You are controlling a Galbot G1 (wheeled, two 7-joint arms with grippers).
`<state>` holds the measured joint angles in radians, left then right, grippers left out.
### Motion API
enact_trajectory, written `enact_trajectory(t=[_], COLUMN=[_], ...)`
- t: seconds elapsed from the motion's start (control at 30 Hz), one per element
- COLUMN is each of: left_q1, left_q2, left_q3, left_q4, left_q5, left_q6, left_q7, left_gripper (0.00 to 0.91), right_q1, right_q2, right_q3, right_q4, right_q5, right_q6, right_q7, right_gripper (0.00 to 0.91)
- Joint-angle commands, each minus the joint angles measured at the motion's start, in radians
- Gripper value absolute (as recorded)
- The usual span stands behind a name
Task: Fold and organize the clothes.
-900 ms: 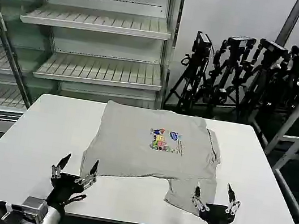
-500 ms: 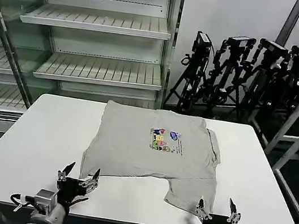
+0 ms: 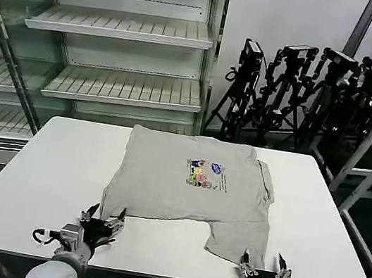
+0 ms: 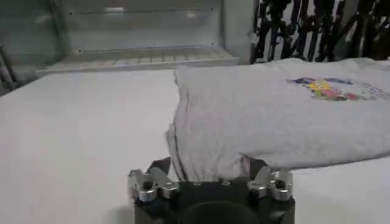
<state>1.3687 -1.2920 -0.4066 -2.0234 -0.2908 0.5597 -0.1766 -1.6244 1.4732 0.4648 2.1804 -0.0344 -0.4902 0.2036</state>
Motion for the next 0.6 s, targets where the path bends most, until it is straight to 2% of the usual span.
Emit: enact_trajectory(t=[0.03, 0.3, 0.43, 0.6], left_q1=[-0.014, 0.018, 0.049, 0.12], left_q2=[-0.003, -0.005, -0.002, -0.009], left_q3=[0.008, 0.001, -0.005, -0.018], left_q4=[0.044, 0.016, -0.034, -0.144], left_q5=[-0.018, -0.031, -0.046, -0.048], left_q6=[0.017, 0.013, 0.0, -0.001], left_q7=[0.001, 0.014, 0.028, 0.03], left_gripper=[0.05, 0.05, 0.05, 0.05], right_q1=[0.001, -0.013, -0.018, -0.063], right_q2=[0.0, 0.001, 0.003, -0.001], right_q3=[-0.011, -0.034, -0.038, -0.044], right_q4=[-0.02, 0.004, 0.011, 0.083], right_q5=[0.037, 0.065, 0.076, 0.087], right_q6=[-0.022, -0.006, 0.082, 0.145], right_q7=[0.002, 0.005, 0.036, 0.046], right_gripper=[0.0, 0.0, 0.0, 0.0])
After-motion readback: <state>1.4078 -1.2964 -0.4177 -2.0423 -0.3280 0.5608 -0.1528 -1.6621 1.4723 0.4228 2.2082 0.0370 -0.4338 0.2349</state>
